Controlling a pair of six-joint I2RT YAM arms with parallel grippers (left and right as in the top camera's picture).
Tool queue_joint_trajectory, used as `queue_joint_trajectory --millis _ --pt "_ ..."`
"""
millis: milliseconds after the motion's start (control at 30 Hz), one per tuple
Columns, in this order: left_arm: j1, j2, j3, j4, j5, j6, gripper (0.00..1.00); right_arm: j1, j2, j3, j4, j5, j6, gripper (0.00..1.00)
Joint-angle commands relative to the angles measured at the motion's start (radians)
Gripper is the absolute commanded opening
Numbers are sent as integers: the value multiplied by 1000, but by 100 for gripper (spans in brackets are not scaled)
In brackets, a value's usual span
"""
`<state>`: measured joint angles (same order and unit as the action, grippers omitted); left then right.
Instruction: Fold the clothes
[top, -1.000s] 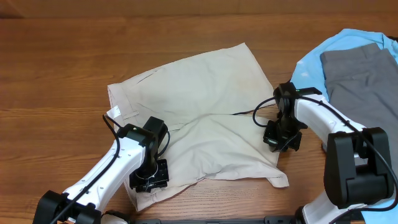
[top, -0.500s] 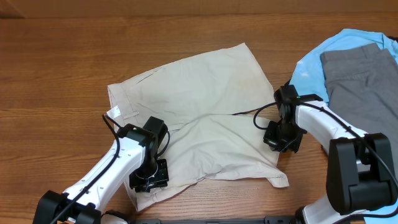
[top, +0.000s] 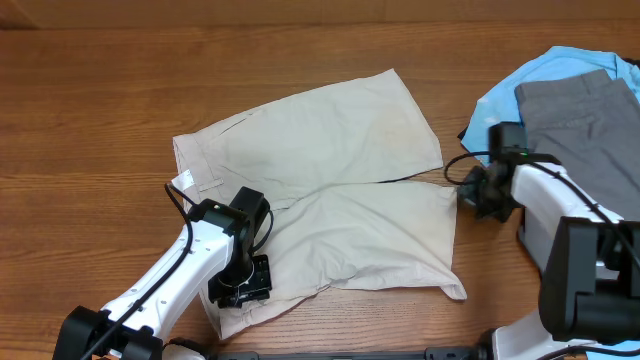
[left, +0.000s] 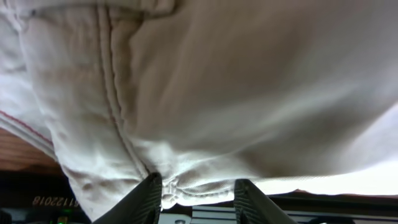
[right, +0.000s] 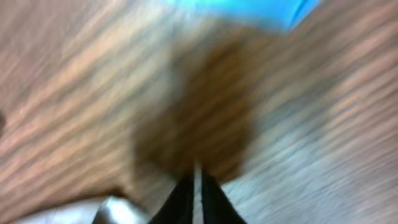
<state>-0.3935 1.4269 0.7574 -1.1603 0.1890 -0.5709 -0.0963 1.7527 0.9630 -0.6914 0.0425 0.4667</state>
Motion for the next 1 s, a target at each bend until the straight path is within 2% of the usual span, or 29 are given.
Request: queue_joint_trajectory --millis 0,200,233,267,333,400,533,567,633,800,967 --pt "-6 -9 -9 13 -15 0 39 -18 48 27 -35 -12 -132 20" --pt "-6 -12 91 -7 22 49 36 -18 48 269 -283 -22 -134 53" --pt "-6 -12 160 -44 21 56 36 -18 48 347 -356 -22 -135 69" --pt "-6 -13 184 -57 21 60 36 -18 48 367 -375 -22 -135 76" --pt "-6 -13 288 -102 18 71 36 -18 48 433 -442 -22 -134 100" --pt "-6 -13 397 -132 3 77 37 -18 48 476 -492 -22 -135 100" --pt "9 -13 589 -149 -102 57 34 -18 49 483 -473 -22 -134 100" --pt "21 -13 629 -150 -147 32 28 -18 48 483 -464 -22 -134 100" --pt "48 -11 677 -151 -231 -15 4 -18 49 483 -450 -22 -134 100" --pt "164 9 685 -137 -287 -34 4 -18 49 483 -411 -22 -134 100" --pt "248 105 666 -137 -300 -8 4 -18 49 483 -387 -22 -134 100"
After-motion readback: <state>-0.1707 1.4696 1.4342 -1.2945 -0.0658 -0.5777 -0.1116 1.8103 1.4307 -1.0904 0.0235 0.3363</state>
